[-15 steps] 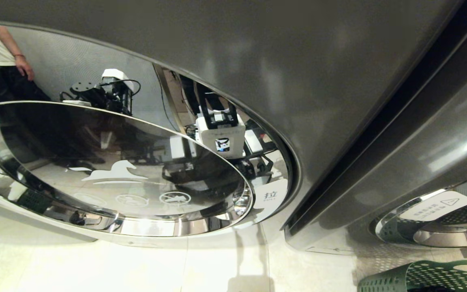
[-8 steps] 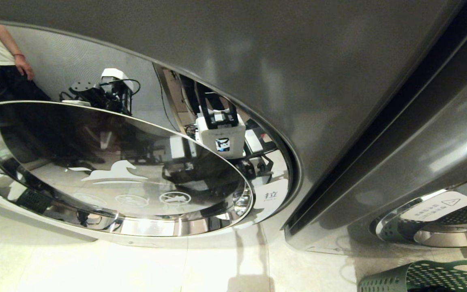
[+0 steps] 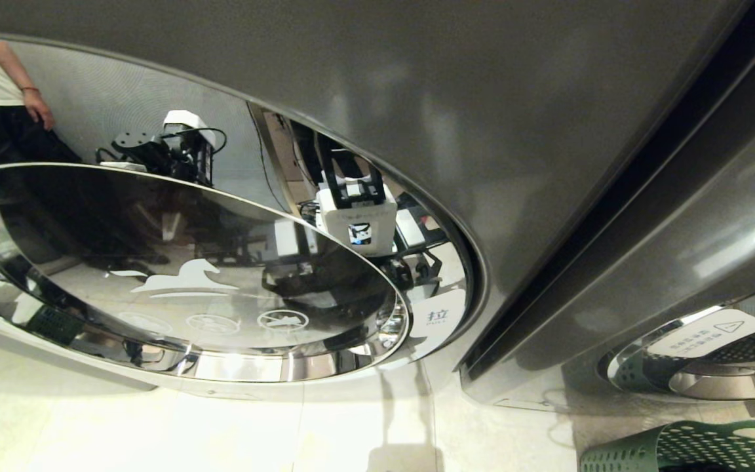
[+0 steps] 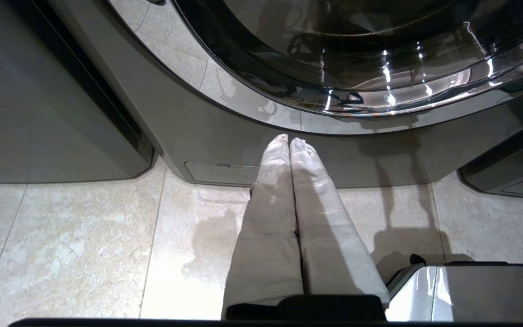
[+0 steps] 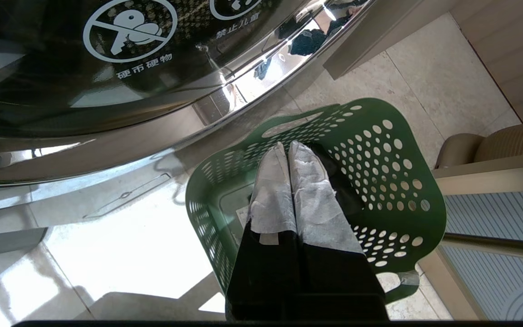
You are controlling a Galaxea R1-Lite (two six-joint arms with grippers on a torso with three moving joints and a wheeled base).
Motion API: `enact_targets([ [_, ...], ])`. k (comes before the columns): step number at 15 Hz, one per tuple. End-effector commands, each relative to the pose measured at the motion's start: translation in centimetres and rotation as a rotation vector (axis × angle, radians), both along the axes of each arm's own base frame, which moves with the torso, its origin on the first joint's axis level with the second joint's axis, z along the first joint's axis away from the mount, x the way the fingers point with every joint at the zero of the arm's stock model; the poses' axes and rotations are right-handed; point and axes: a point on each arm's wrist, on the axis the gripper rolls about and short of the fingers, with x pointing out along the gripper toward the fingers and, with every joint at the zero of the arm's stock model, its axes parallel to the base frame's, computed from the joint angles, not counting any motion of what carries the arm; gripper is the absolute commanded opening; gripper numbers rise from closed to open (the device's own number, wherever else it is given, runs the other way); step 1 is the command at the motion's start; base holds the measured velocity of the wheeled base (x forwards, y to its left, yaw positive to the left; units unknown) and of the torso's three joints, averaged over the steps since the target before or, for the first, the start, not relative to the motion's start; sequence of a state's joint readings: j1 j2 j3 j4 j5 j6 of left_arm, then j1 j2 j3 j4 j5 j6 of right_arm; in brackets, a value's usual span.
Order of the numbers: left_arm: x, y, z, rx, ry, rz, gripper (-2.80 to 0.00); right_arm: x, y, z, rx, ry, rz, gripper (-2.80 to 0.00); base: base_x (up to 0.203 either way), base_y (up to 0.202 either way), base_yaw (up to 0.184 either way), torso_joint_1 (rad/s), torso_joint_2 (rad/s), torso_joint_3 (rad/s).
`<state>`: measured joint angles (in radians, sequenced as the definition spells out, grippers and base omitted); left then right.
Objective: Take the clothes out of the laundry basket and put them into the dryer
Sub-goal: Take the clothes out of the basket
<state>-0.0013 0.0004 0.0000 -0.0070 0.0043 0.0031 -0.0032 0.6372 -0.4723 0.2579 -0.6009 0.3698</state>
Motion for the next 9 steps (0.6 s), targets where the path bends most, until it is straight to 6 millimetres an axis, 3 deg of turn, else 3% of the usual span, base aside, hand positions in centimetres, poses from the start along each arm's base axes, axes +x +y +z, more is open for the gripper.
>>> enact_targets([
  [1,0.0,0.0,0.0,0.0,-0.003,0.0,-2.8,-0.1,0.0,-0.1,0.0,0.002,-0.004,-2.8,0.0,0.0,0.0,0.0,0.0,0.0],
  [6,0.0,0.0,0.0,0.0,-0.003,0.001,-2.8,0.3,0.0,-0.7,0.0,0.042,-0.013,-2.8,0.0,0.0,0.0,0.0,0.0,0.0],
  [9,0.0,0.0,0.0,0.0,-0.002,0.0,-2.8,1.4,-0.5,-0.9,0.005,0.089,-0.115,-2.8,0.0,0.0,0.0,0.0,0.0,0.0],
])
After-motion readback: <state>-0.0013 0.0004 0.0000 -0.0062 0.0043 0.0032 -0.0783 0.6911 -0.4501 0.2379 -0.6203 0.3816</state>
